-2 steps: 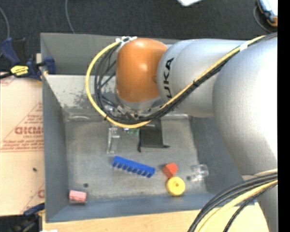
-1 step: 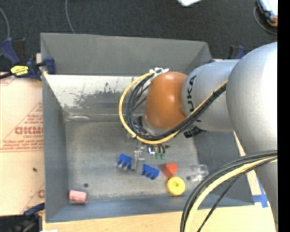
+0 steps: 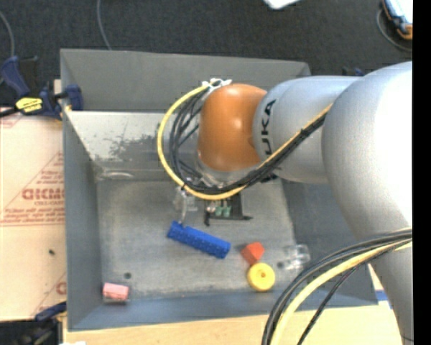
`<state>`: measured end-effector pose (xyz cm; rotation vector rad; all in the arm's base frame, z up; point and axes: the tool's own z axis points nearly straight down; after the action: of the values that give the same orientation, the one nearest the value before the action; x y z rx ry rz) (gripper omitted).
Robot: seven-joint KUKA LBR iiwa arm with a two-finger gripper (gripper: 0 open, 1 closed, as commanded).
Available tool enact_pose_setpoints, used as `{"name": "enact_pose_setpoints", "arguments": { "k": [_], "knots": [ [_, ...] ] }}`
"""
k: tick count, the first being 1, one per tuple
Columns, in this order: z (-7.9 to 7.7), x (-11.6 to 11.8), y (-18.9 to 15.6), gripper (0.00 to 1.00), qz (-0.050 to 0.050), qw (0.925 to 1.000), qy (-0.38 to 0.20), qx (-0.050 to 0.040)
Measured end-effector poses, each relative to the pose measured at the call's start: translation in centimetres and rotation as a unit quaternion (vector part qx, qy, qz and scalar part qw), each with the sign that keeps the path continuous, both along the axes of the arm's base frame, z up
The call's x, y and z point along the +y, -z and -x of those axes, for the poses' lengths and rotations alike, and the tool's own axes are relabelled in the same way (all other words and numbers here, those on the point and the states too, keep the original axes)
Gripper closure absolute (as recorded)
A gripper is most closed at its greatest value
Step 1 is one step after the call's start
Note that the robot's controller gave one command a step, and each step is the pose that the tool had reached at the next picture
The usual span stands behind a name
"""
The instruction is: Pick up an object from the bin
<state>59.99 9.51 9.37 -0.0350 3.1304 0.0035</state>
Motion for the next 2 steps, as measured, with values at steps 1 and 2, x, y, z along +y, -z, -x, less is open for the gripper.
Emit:
{"name": "enact_pose_setpoints", "arguments": {
  "k": [1, 2],
  "knots": [
    [0.0, 0.0, 0.0, 1.0, 0.0, 1.0, 0.001, 0.0001],
    [-2.2, -11.4, -4.0, 1.0, 0.001, 0.9985, -0.054, -0.0021]
  ]
}}
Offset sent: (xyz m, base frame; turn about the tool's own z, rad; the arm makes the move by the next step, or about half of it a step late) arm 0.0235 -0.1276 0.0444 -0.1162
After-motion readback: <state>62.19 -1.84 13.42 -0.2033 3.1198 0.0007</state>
